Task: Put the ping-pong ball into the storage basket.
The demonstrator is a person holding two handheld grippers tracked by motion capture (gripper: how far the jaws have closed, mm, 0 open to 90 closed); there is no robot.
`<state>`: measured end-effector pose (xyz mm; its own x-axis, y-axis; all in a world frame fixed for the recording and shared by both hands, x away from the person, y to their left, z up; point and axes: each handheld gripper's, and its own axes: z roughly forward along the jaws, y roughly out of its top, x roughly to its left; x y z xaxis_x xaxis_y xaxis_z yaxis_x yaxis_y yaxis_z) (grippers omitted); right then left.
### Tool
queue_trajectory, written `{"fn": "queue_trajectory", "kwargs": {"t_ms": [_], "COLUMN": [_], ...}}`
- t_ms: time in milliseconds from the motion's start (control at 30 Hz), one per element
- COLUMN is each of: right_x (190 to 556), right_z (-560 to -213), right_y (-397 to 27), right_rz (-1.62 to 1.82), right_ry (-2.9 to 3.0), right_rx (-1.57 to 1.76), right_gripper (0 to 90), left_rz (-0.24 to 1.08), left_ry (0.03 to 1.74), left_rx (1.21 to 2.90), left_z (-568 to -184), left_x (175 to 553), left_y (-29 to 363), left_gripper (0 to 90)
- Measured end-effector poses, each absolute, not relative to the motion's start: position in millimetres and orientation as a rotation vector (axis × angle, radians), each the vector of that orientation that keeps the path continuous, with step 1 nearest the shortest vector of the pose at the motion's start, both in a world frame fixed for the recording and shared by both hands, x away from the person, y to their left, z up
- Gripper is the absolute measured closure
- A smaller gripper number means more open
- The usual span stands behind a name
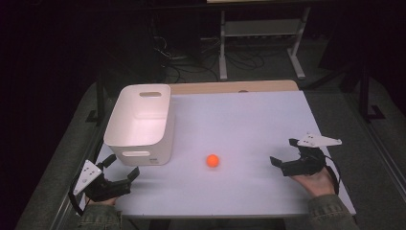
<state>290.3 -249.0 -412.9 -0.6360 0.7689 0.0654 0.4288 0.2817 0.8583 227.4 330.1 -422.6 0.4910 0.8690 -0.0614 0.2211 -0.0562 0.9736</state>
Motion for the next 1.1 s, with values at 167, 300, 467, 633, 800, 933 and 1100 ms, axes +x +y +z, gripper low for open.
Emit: {"fn": "queue_trajectory", "kwargs": {"t_ms": [167,300,467,633,800,933,1100], "right_x": [288.5,286.0,283.3,285.0,286.9,289.2,293.3], "right_z": [-411.4,-408.2,-404.2,-401.0,-396.4,-392.8,-386.9], "right_y": [-248.0,-248.1,-250.9,-247.7,-242.1,-238.4,-233.7], "right_rz": [1.301,1.301,1.290,1.273,1.239,1.229,1.228], "right_ry": [2.202,2.210,2.218,2.233,2.256,2.272,2.289], "right_rx": [1.087,1.078,1.093,1.079,1.053,1.031,1.008], "right_gripper": [0.0,0.0,0.0,0.0,0.0,0.0,0.0], "left_rz": [0.693,0.694,0.689,0.685,0.686,0.694,0.695], "left_ry": [0.975,0.972,0.963,0.952,0.952,0.953,0.955], "left_rx": [1.576,1.578,1.579,1.582,1.578,1.573,1.575], "left_z": [-422.9,-422.9,-422.7,-421.8,-421.6,-421.3,-421.4], "left_x": [230.0,230.2,230.4,229.4,228.8,228.1,228.2], "left_y": [330.4,329.9,328.7,327.5,327.5,327.7,327.5], "left_gripper": [0.4,0.3,0.4,0.3,0.4,0.3,0.4]}}
